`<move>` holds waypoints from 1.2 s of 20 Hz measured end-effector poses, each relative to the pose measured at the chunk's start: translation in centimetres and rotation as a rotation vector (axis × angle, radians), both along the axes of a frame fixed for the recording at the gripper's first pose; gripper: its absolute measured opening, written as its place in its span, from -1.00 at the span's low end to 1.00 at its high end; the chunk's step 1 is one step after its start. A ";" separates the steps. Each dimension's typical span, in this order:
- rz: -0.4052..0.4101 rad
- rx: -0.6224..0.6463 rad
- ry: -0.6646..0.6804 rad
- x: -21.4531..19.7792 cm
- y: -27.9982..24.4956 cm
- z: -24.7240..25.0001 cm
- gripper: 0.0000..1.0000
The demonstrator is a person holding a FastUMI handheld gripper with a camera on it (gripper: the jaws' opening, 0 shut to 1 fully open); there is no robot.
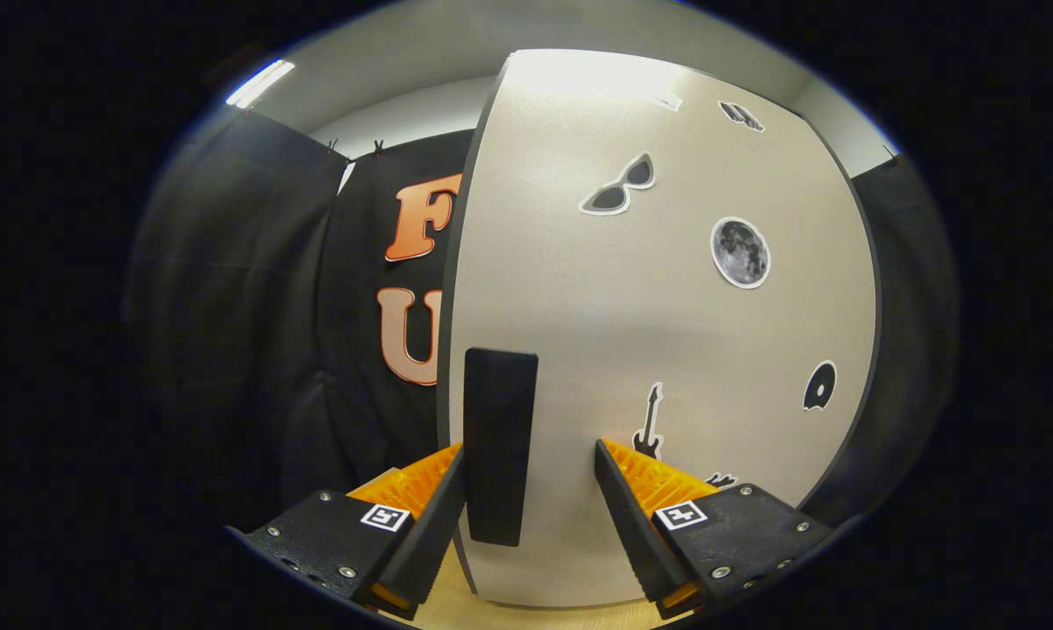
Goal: Open the shoe cabinet door, grab the shoes and put them into the shoe cabinet, then close the shoe cabinet door.
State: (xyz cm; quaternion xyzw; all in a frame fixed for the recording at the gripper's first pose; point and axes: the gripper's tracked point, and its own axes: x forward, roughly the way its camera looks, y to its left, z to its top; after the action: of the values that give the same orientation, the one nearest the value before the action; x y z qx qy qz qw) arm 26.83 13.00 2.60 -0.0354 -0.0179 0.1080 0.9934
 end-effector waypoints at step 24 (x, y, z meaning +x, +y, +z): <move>-0.139 0.040 0.014 -13.3 -6.5 1.2 0.75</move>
State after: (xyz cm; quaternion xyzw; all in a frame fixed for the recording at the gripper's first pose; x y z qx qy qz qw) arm 13.54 6.48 3.83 -0.0161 -0.0106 0.0388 0.9991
